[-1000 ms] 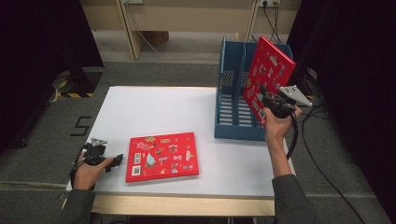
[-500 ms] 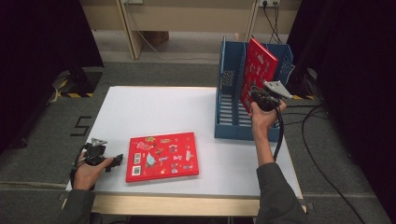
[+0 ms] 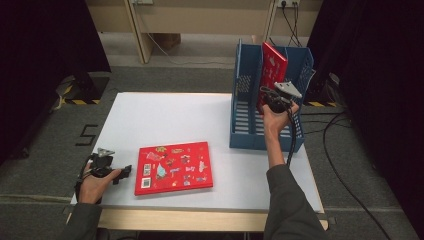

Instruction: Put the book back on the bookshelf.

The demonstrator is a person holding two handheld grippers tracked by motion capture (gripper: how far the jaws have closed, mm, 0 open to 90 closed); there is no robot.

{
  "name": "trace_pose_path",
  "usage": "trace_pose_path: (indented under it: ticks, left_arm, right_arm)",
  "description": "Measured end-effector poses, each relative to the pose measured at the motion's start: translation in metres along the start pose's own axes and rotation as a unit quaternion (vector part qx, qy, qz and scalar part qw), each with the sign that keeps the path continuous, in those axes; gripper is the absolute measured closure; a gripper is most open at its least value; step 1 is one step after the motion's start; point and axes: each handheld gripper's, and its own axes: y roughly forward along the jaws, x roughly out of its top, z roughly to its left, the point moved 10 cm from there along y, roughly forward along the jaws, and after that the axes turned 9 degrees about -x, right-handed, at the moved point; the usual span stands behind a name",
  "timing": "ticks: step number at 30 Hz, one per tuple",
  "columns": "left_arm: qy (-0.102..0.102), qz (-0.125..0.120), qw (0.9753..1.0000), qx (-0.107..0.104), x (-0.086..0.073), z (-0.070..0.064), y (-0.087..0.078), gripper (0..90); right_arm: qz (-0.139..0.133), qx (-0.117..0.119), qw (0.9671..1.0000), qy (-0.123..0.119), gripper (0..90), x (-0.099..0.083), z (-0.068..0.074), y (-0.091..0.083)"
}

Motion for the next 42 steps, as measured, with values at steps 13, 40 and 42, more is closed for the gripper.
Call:
trace_pose_path:
  ticks: [13,40,42]
  left_arm:
    - [-0.001,0.001,1.0,0.0,0.0,0.0,0.0,13.9]
    - [-0.001,0.002,1.0,0.002,0.0,0.0,0.0,13.8]
    - [-0.001,0.001,1.0,0.002,0.0,0.0,0.0,13.7]
  right_arm:
    - [0.034,-0.006,0.9989,-0.031,77.2,-0.014,0.007,0.006]
    - [0.043,0.069,0.9962,-0.031,60.9,-0.018,0.017,-0.044]
    - [0.045,0.069,0.9955,-0.047,60.6,-0.024,0.017,-0.048]
